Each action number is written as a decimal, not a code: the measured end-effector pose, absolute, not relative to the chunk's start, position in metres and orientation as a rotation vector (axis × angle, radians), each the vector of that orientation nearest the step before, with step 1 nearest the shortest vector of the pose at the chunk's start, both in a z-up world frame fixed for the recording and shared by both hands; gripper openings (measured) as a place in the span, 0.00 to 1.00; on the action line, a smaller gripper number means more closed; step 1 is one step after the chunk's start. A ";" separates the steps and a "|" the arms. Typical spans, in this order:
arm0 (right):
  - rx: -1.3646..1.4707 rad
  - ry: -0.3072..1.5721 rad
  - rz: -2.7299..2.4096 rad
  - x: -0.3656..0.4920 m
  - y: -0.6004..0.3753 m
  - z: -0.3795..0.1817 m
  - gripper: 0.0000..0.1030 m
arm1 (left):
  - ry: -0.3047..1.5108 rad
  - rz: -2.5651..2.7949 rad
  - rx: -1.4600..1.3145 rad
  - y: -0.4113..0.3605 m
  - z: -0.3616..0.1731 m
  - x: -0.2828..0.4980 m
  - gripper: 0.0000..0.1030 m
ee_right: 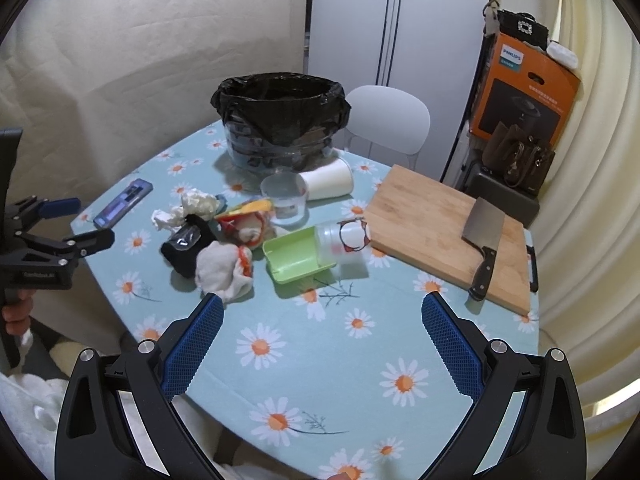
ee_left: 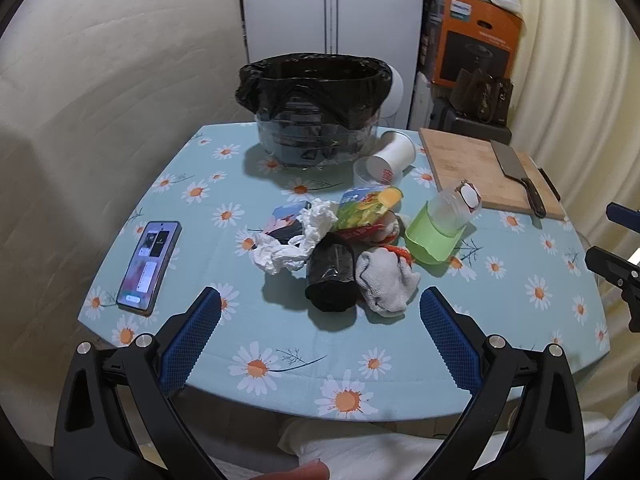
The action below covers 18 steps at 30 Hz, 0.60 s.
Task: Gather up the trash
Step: 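Move both tools toward the pile of trash on the table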
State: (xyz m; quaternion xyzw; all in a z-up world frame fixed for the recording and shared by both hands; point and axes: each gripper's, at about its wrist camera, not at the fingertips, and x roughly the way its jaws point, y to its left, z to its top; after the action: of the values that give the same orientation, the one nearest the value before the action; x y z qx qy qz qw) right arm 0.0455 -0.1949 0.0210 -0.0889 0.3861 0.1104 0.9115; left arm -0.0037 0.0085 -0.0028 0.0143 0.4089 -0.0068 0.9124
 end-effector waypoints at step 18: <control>-0.202 0.815 0.312 0.066 -0.185 0.025 0.92 | 0.841 0.045 0.008 0.030 -0.006 -0.001 0.94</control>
State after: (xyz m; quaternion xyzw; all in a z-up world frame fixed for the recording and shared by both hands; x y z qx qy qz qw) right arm 0.0665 -0.1847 0.0255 -0.0979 0.3941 0.1508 0.9013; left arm -0.0012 0.0304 -0.0057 0.0037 0.4084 0.0220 0.9125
